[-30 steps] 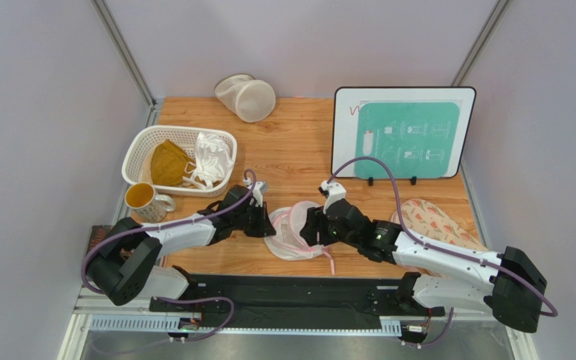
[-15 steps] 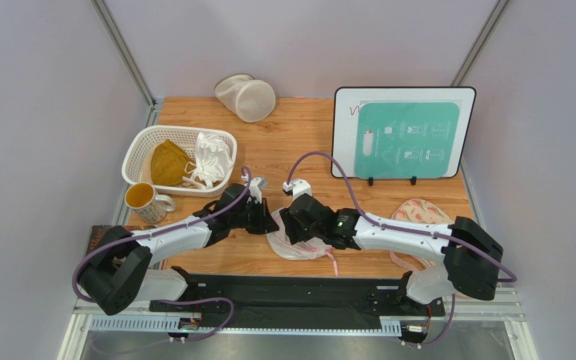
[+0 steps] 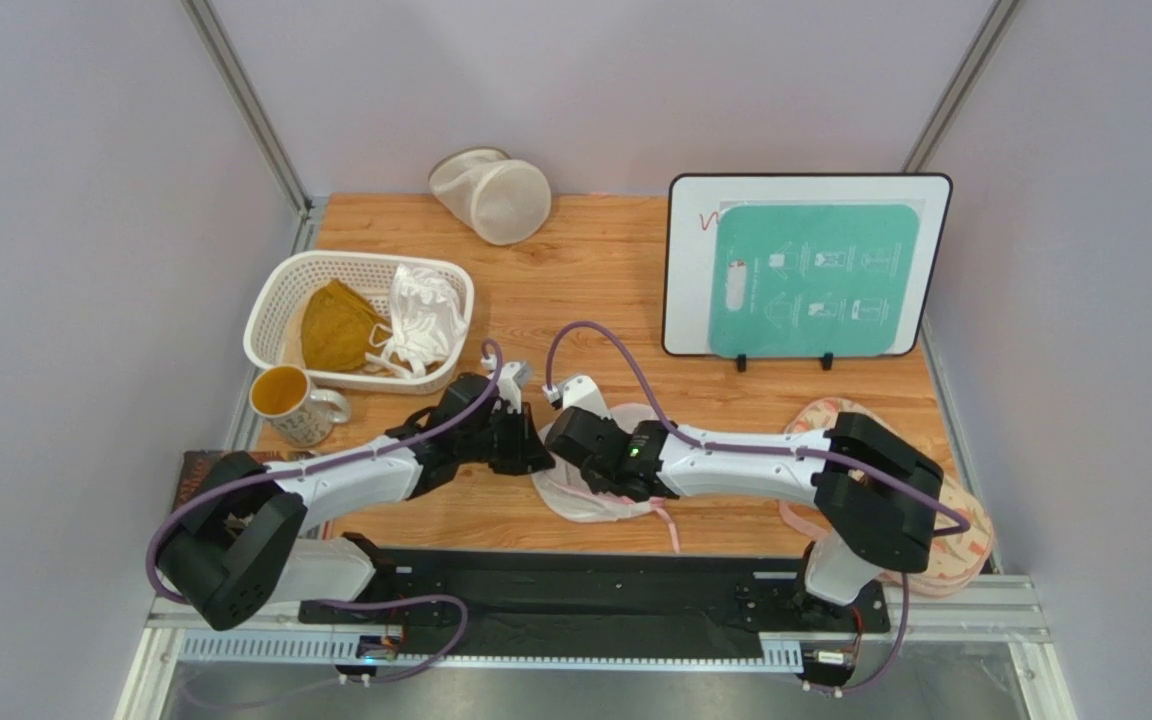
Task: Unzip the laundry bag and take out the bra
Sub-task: Close the laundry bag at the center of the board.
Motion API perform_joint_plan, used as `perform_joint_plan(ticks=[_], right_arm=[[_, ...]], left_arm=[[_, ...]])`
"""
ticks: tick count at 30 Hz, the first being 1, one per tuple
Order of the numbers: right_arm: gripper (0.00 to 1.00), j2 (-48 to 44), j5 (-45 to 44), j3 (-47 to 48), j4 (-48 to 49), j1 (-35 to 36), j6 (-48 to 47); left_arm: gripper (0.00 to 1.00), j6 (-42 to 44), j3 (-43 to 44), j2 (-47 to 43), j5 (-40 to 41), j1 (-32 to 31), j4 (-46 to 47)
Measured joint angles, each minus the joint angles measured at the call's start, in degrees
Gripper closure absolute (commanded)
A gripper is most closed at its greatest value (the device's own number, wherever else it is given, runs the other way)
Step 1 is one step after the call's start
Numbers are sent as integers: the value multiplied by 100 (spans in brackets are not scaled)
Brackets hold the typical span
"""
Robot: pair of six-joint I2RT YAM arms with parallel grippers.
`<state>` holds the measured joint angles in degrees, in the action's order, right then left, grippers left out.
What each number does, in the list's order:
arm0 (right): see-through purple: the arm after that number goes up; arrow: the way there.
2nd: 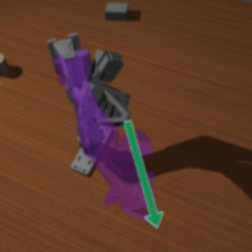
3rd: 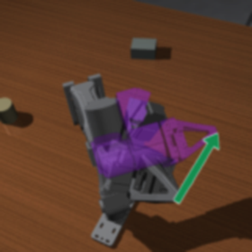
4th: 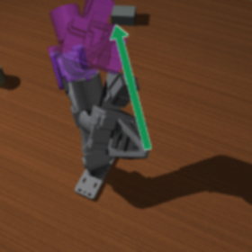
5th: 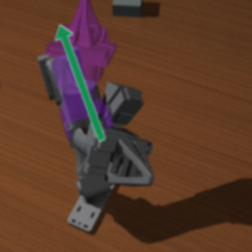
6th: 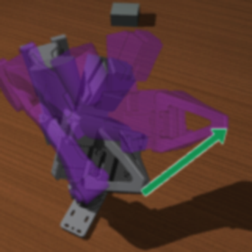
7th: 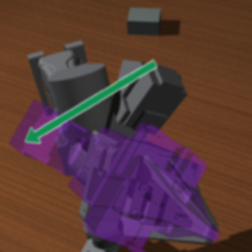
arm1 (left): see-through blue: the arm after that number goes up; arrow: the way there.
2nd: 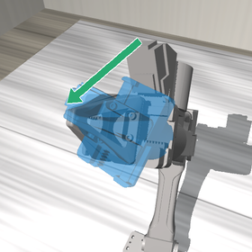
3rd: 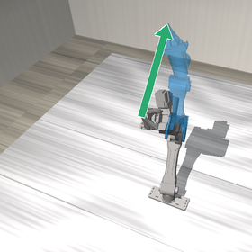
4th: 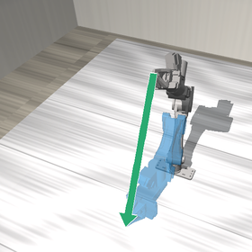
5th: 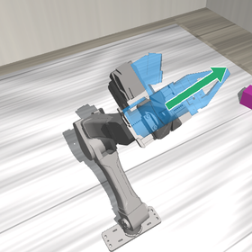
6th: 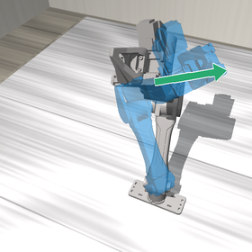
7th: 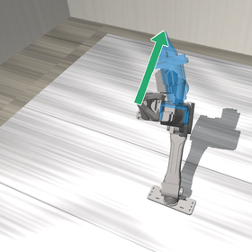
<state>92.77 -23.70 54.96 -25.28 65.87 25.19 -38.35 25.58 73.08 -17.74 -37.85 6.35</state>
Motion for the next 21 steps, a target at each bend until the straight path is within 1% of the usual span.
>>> perform_joint_plan(ticks=[9, 16, 21], right_arm=[[100, -59, -168, 79, -98, 282, -66], [100, -857, 138, -22, 201, 428, -175], [100, -1067, 350, -120, 446, 538, -323]], left_arm=[[100, -28, -208, 144, 2, 0, 273], [100, -94, -337, 238, -2, 0, 448], [100, -144, -345, 238, -33, 0, 542]])
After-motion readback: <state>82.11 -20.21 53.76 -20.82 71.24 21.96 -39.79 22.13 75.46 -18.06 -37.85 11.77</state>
